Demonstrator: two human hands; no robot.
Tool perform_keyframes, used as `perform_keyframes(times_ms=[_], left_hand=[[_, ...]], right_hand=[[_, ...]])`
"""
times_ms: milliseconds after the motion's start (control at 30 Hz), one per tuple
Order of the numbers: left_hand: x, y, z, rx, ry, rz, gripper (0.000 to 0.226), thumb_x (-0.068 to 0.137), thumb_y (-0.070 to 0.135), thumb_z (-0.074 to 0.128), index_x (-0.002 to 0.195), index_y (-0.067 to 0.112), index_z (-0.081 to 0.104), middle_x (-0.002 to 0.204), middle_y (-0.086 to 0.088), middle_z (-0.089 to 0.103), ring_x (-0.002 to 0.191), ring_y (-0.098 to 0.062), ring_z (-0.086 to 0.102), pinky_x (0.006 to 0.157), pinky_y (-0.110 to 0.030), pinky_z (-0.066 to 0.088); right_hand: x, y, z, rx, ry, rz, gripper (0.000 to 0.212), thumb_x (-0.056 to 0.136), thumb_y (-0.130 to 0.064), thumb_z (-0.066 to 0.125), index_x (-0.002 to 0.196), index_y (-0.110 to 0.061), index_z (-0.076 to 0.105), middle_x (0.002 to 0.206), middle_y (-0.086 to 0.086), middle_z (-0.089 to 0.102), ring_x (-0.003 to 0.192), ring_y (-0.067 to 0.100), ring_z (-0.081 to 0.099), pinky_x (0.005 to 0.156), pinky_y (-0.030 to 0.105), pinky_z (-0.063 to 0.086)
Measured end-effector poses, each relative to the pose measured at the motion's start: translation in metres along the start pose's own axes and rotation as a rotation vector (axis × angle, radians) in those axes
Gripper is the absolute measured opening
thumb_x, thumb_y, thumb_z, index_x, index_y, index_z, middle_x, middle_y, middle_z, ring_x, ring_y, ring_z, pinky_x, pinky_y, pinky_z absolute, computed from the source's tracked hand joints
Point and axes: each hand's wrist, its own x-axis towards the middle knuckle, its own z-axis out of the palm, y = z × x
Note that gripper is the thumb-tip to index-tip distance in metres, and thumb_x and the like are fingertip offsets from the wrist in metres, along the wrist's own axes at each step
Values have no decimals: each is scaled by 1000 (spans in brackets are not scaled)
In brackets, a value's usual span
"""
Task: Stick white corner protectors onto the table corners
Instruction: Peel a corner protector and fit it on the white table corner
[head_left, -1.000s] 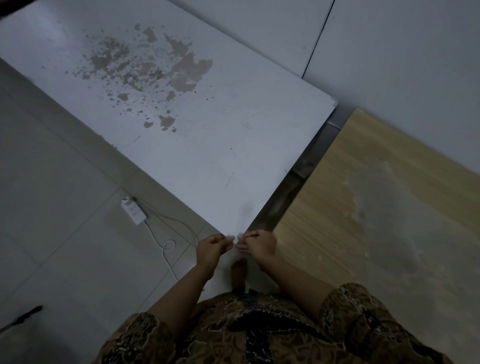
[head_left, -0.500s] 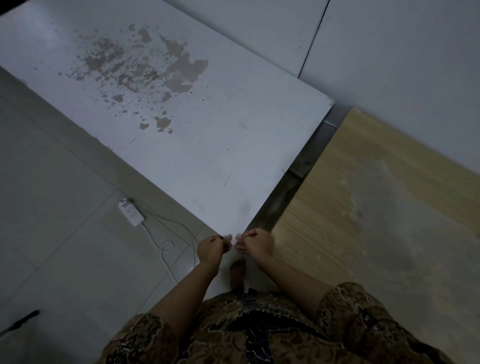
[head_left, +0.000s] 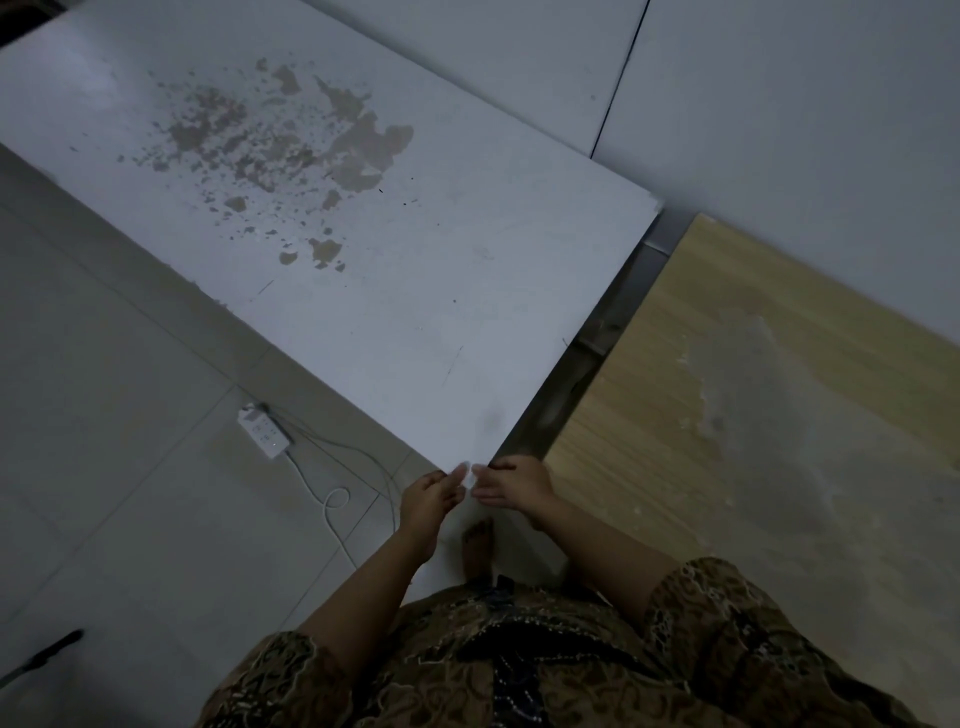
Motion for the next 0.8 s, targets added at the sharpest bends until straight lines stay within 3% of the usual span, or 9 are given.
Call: perform_keyframes(times_ms=[200,400,467,533,600,667,733,800], left_hand=[[0,2,6,166,91,54,30,82,20,72,64,1,57,65,-11,55,74,-25,58,78,-34,53],[1,7,13,267,204,64,29,82,19,72,61,3,59,66,-12,61,68,-22,60,62,-24,50],[2,7,15,304,231,52,30,81,21,73,60,6,59,63,-9,61,65,-20,59,58,-24,47],[3,6,16,338,261,40,31,82,22,72,58,7,58,60,-6,60,60,-16,57,53,-23,41],[6,6,17,370,281,40,31,82,23,71,58,8,58,58,-4,59,57,-13,54,50,-22,37],[7,7,17,397,286,43,30,83,24,71,59,9,59,59,-3,59,57,-12,54,49,-22,35],[9,7,17,383,281,43,29,83,24,71,59,10,59,60,-3,60,60,-14,57,50,-21,36],[10,6,14,368,264,37,29,81,24,72,60,10,60,62,-4,62,63,-17,60,52,-22,39]], right_hand=[[4,2,5,-198,106,-70,29,91,-16,65,108,7,65,100,21,71,78,22,69,77,30,59],[5,-5,12,-349,153,-57,25,92,-17,63,108,2,63,106,18,70,87,24,70,80,30,59],[6,-6,11,-410,178,-67,25,92,-19,62,107,1,63,105,13,69,75,16,67,69,18,56],[4,-7,9,-496,202,-83,27,93,-22,61,108,0,62,100,9,67,63,6,55,48,6,39],[6,-7,10,-529,217,-76,28,92,-25,62,108,-1,63,104,12,70,78,16,65,53,14,41],[8,-7,13,-508,223,-68,29,90,-26,64,106,-2,63,104,14,71,93,24,68,72,26,51],[11,-5,15,-471,227,-59,28,88,-25,67,104,-2,64,102,15,71,91,26,69,82,33,56],[13,-5,14,-398,217,-41,26,86,-22,70,100,-1,64,101,17,71,86,27,71,83,38,58]])
